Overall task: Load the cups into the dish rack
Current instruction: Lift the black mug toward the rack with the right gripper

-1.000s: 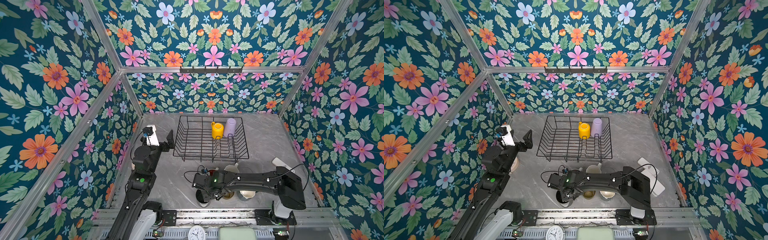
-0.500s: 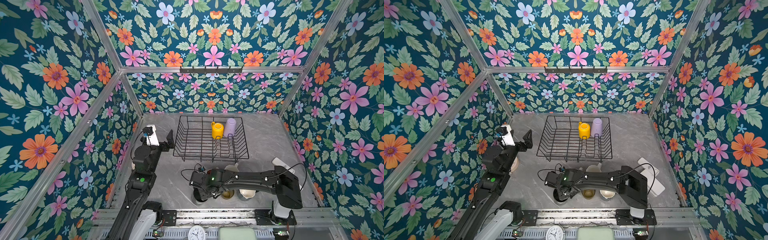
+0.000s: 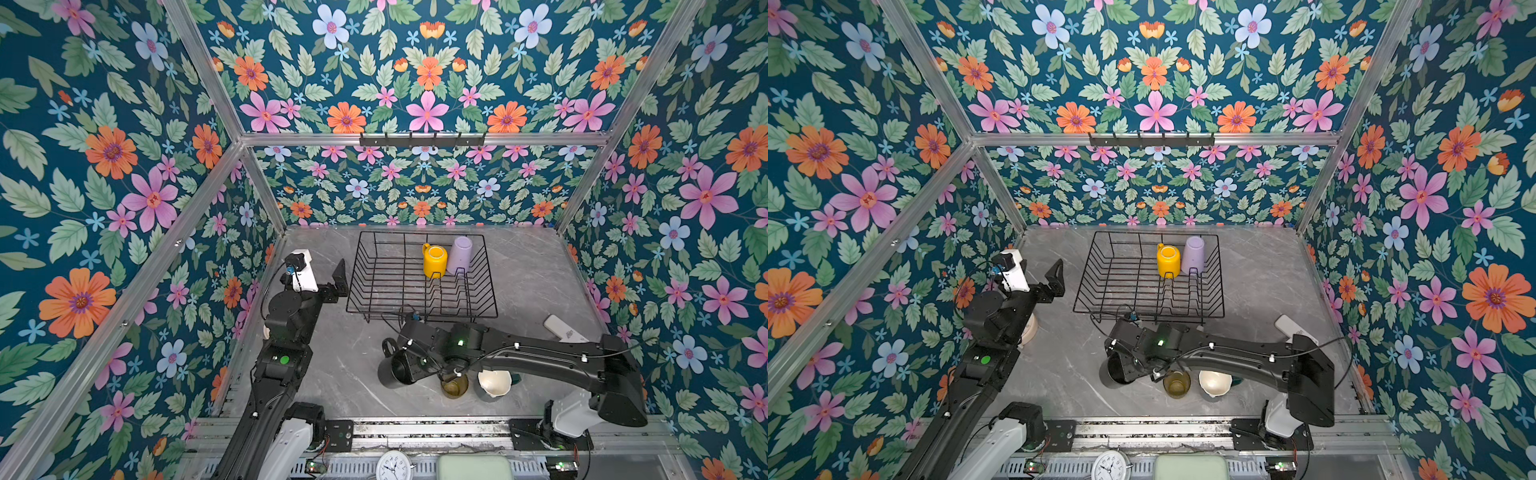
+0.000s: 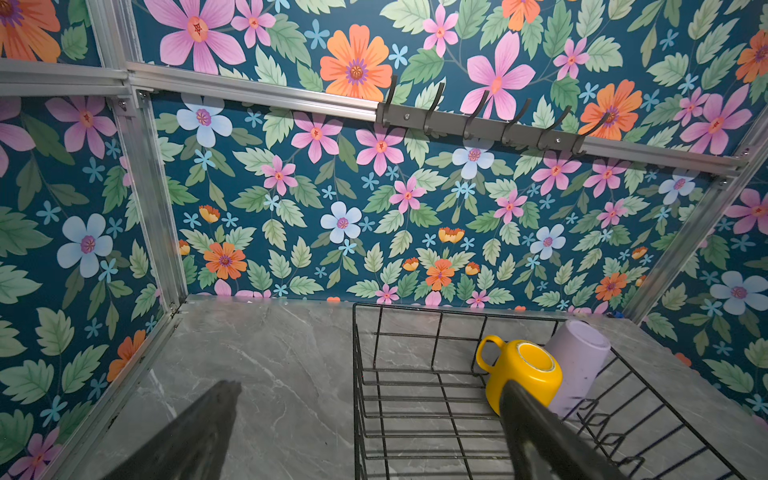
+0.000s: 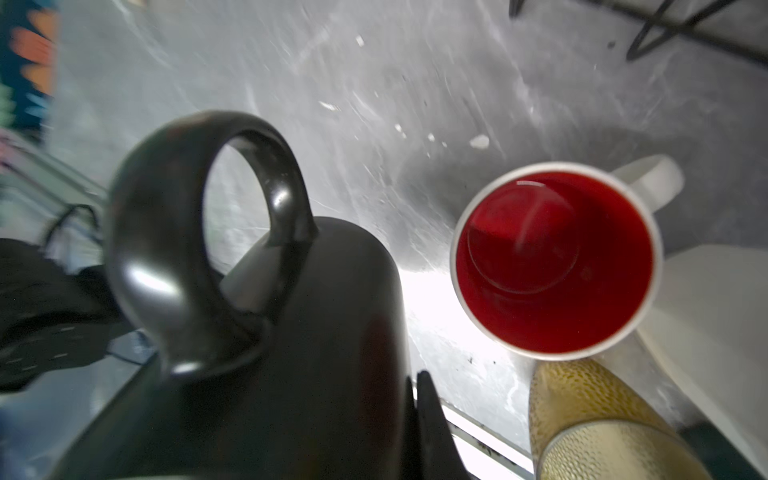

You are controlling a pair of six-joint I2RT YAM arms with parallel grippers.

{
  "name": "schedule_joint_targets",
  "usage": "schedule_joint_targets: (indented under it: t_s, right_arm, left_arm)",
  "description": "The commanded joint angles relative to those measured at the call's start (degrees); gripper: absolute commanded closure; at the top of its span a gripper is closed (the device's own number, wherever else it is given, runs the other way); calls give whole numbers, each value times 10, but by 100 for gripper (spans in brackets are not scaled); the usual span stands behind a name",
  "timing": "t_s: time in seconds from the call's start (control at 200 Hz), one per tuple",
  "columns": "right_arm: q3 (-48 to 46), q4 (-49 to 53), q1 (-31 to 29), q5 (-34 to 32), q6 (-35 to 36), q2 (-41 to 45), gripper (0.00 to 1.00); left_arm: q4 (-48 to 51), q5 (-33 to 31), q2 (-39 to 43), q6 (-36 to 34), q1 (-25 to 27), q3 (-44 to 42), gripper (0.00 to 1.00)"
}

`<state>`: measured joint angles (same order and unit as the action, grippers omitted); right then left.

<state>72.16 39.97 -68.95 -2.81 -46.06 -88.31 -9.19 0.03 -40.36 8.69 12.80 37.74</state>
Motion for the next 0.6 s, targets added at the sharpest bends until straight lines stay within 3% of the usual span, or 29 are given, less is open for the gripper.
schedule_joint_targets:
  t_s: [0.0, 0.33, 0.595]
  right_arm:
    - [-24, -74, 25, 8, 19, 42, 100]
    - [-114, -180, 156, 66, 43, 179, 100]
    - [-166, -229, 285, 139, 49, 234, 100]
  left_arm:
    - [-13, 4, 2, 1, -1, 2, 0]
    - [-18, 54, -19, 8, -2, 6, 0]
    - [-74, 215, -26, 26, -4, -6, 0]
